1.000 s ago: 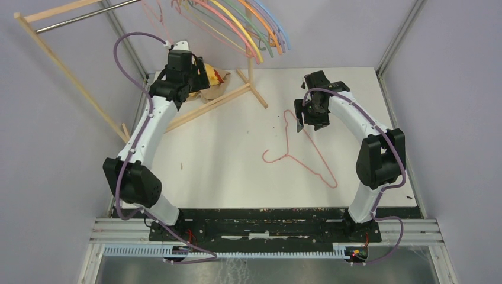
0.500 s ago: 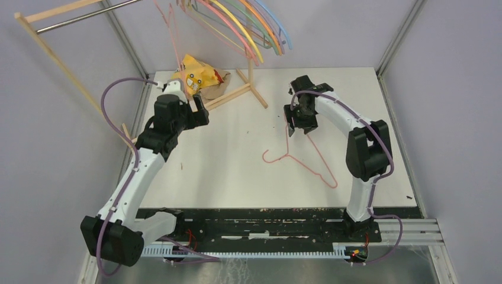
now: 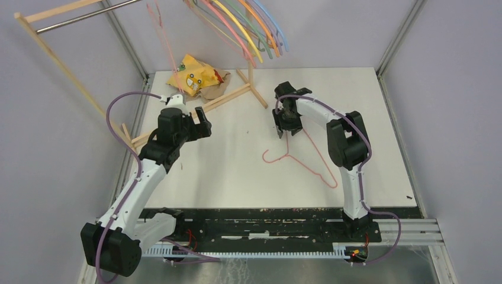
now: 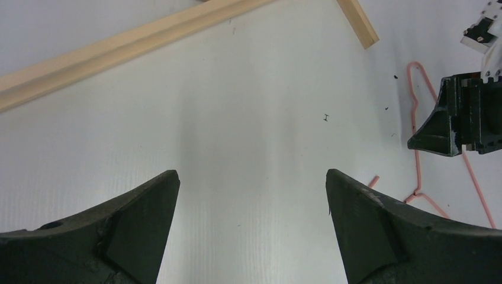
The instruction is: Organize the hangers
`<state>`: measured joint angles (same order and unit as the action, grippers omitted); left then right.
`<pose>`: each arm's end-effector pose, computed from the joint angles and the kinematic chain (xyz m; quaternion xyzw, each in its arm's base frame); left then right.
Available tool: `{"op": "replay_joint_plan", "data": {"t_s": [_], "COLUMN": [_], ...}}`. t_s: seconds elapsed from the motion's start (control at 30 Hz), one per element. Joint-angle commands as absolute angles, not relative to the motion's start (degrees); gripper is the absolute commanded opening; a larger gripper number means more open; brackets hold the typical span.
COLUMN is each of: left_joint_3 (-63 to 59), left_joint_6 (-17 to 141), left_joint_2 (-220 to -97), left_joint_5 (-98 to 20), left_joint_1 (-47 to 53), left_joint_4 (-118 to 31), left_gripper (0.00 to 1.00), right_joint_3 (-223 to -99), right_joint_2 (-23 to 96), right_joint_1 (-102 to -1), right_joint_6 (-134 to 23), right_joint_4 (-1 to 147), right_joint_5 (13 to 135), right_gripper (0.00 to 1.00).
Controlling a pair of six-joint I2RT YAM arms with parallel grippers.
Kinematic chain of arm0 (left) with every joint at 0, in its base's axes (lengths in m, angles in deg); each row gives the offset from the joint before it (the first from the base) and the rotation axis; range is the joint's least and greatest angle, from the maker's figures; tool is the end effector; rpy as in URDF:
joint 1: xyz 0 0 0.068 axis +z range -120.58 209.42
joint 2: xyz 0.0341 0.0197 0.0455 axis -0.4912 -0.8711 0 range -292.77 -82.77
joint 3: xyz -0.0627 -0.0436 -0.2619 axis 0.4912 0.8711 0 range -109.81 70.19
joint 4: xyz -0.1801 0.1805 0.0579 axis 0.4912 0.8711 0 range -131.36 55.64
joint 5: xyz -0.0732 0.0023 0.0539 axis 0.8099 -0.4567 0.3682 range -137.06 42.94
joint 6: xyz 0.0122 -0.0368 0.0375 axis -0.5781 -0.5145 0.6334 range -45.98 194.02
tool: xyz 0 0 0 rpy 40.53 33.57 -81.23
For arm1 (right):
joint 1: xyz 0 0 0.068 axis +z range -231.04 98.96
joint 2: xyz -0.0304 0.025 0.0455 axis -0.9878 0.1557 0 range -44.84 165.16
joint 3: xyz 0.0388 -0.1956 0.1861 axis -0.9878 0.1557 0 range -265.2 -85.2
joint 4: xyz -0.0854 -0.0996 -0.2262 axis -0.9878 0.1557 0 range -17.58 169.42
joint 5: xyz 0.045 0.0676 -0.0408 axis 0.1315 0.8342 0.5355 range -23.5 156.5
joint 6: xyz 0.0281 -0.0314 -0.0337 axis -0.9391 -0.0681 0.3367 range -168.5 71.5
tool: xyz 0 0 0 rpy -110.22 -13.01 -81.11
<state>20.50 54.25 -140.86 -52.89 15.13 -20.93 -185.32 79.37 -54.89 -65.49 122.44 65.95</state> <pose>0.2214 -0.0527 0.3084 -0.0669 0.8575 -0.1070 0.4987 0.4009 0.1965 0.1812 -0.0784 0.9873 0.0464 0.1303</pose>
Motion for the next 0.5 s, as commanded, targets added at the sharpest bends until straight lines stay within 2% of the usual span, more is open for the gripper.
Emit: {"op": "replay_joint_plan", "data": {"t_s": [0.0, 0.27, 0.37, 0.47], "left_joint_3": [21.74, 22.47, 22.27, 21.8], "left_joint_6": [52.55, 52.16, 51.96, 51.94], "left_joint_2": [-139.64, -141.1, -141.88, -143.07], "left_joint_5": [-52.23, -51.9, -51.45, -50.83], "left_joint_1": [14.9, 14.92, 14.92, 14.87], "left_joint_4": [-24.7, -26.28, -27.03, -27.44], "left_gripper": [1.0, 0.99, 0.99, 0.98], "right_joint_3": [-184.34, -182.3, -179.85, -177.8], "right_joint_2": [80.59, 82.71, 82.53, 82.47], "right_joint_1": [-55.02, -54.97, -54.94, -54.97], "right_joint_6": [-67.31, -68.69, -69.26, -69.62], "right_joint_4": [118.19, 116.55, 116.11, 116.09], "right_joint_5": [61.24, 59.72, 58.22, 56.92], "right_gripper": [0.61, 0.49, 0.42, 0.31]}}
